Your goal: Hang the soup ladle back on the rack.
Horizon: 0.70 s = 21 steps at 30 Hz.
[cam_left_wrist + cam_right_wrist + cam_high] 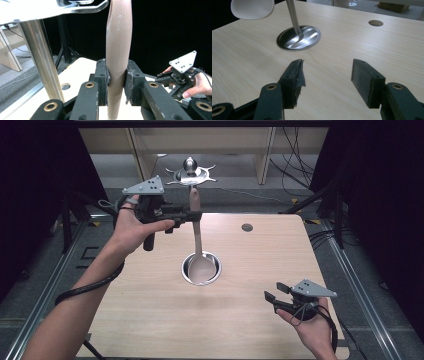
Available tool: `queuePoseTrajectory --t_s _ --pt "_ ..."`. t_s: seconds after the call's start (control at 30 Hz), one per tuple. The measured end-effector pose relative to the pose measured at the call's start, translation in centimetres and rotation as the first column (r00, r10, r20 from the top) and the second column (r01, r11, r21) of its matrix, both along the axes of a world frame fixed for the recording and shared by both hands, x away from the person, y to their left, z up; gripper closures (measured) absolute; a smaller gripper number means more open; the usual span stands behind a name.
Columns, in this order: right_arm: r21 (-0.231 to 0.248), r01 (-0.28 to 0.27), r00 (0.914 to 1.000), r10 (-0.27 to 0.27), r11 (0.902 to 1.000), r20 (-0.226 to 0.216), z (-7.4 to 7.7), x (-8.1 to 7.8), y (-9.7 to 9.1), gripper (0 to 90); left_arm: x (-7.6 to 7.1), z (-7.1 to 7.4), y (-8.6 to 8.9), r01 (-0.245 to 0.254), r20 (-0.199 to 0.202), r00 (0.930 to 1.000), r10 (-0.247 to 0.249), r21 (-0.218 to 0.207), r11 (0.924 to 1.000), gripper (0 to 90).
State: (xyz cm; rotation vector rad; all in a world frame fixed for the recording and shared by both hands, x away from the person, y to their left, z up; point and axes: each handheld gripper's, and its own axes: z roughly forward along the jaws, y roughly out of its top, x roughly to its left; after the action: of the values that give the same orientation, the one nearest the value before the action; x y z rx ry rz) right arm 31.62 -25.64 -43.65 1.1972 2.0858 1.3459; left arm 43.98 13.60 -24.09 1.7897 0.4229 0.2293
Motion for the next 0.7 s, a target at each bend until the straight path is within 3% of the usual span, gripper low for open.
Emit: queuePoseTrajectory --t_s 0.07,0.1,0.27,0.43,0.5,0.67,0.7 --pt "-0.032 -0.012 0.9994 0.013 0.9994 0.033 0.02 0.23 -0.26 43.3 0.08 0.05 0.04 0.002 -0.004 1.0 -0.002 -0.005 1.0 73.6" --pt "-0.018 -0.017 0.9997 0.017 0.9997 0.016 -0.03 0.22 -0.15 43.3 0.12 0.08 0.06 0.002 -0.004 1.0 -0.002 -0.007 1.0 73.6" --pt "-0.042 -0.014 0.9998 0.014 0.999 0.012 0.04 0.16 -0.25 43.3 0.34 0.15 0.2 0.004 -0.018 0.9998 -0.004 -0.015 0.9999 73.6" --pt "-0.03 -0.008 0.9999 0.009 0.9995 0.011 0.02 0.14 -0.19 43.2 0.6 0.01 0.34 0.006 -0.039 0.9992 -0.007 -0.032 0.9995 73.5" --pt "-0.02 0.006 0.9997 -0.007 0.9998 -0.022 0.1 -0.12 -0.1 43.2 0.62 -0.02 0.38 0.009 -0.039 0.9992 -0.01 -0.037 0.9993 73.5" --pt "-0.019 0.01 0.9996 -0.01 0.9998 -0.026 0.12 -0.16 -0.09 43.2 0.59 -0.29 0.57 0.009 -0.051 0.9986 -0.012 -0.06 0.9981 73.4" --pt "-0.026 0.002 1.0 -0.002 0.9996 -0.01 0.07 -0.03 -0.18 43.2 0.59 -0.38 0.6 0.011 -0.054 0.9984 -0.014 -0.072 0.9974 73.4"
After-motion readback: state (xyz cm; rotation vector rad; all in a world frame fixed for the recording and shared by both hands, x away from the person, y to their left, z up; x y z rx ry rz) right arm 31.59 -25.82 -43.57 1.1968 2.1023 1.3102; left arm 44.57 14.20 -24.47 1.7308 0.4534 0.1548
